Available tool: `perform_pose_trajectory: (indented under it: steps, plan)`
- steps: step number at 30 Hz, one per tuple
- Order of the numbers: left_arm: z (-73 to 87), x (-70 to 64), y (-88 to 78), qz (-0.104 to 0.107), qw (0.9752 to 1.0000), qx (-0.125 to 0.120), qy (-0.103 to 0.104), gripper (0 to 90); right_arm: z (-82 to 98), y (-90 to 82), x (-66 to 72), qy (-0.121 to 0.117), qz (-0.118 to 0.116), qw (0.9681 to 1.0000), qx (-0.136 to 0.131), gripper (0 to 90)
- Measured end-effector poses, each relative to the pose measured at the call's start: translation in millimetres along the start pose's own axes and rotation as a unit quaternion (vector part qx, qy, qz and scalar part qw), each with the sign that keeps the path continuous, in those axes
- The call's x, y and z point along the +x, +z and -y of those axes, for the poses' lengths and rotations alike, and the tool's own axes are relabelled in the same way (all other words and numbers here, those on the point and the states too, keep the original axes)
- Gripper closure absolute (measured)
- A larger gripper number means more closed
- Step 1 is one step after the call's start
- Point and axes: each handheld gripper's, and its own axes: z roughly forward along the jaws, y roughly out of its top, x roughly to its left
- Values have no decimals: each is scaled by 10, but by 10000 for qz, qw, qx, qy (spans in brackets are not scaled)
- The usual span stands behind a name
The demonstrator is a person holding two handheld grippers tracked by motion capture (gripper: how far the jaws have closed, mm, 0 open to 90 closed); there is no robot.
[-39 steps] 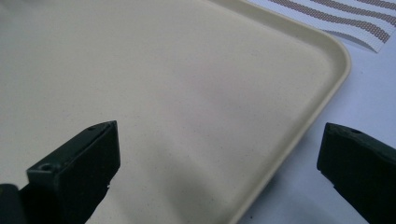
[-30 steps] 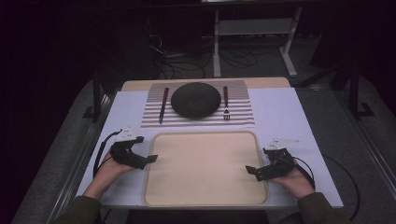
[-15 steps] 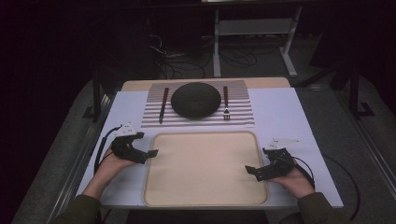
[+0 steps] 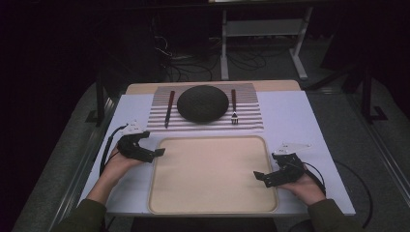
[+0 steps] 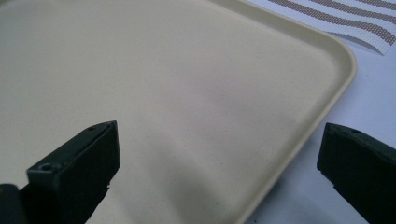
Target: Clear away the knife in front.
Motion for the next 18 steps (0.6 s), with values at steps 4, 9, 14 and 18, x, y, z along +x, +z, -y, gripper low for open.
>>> perform_pose_trajectory:
  steps: [4, 9, 14, 18]
  plan:
    - [-33, 21, 30, -21, 10000, -1, -14, 0, 0, -4, 2, 1, 2, 10000, -5, 0]
    - [-90, 55, 100, -65, 10000, 15, -8, 0, 0, -1, 0, 2, -4, 10000, -2, 0]
    - [-150, 102, 159, -89, 10000, -37, -8, 46, 1, -2, -2, 9, -2, 10000, -2, 0]
    - [-196, 138, 207, -111, 9999, 7, 27, 122, 1, -1, 0, 4, -7, 10000, 2, 0]
